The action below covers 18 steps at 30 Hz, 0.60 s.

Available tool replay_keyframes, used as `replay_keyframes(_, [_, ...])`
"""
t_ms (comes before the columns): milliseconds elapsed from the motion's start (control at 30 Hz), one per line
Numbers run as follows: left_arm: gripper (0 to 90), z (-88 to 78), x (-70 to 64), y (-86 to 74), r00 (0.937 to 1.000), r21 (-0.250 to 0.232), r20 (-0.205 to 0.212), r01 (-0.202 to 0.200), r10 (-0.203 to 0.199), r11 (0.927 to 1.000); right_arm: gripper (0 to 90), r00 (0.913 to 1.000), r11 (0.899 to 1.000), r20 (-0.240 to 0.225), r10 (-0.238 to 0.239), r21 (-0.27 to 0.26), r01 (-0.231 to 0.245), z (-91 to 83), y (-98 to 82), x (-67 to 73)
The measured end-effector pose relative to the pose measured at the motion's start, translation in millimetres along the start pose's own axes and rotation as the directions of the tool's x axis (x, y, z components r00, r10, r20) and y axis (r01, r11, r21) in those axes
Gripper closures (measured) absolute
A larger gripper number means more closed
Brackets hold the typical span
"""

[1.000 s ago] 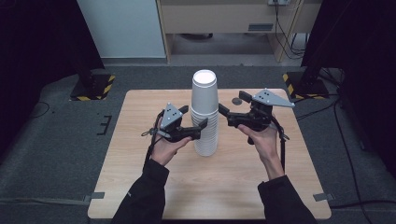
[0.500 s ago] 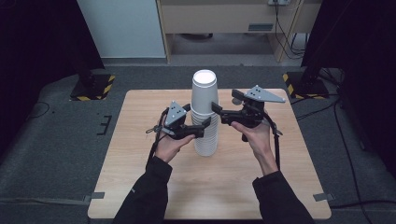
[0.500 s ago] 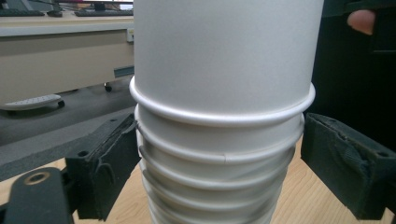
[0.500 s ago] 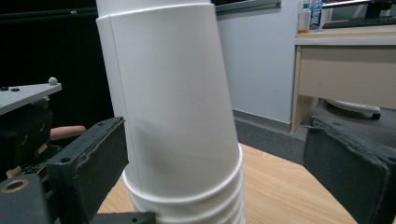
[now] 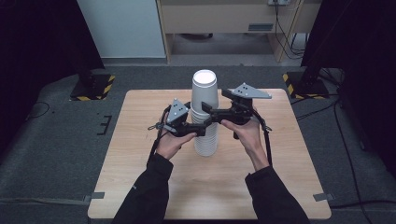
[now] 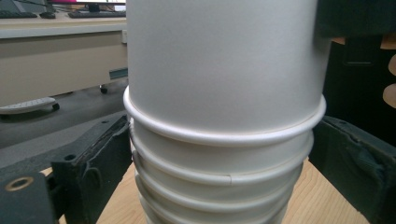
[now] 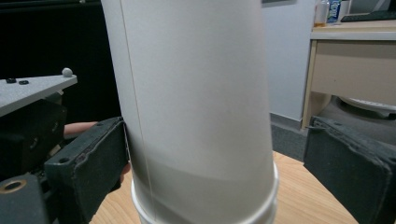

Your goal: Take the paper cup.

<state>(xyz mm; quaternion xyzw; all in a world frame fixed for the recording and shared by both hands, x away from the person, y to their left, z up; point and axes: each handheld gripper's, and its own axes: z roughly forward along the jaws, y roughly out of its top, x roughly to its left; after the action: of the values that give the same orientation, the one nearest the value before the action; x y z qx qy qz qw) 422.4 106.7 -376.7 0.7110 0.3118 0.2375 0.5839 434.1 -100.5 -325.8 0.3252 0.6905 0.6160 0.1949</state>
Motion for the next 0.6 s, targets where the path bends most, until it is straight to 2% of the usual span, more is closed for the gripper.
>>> replay_keyframes(300, [4.3,2.2,2.2,0.1,0.9999,-0.020,0.014,0.000,0.000,0.9998,6.0,0.9997,1.000,-0.022,0.010,0.021,-0.009,17.2,-5.1,0.7])
replay_keyframes(600, [4.6,2.3,2.6,-1.0,0.9999,-0.031,0.014,-0.004,0.004,0.9995,7.1,0.9976,0.999,-0.055,0.041,0.007,-0.041,24.6,-7.5,-1.7])
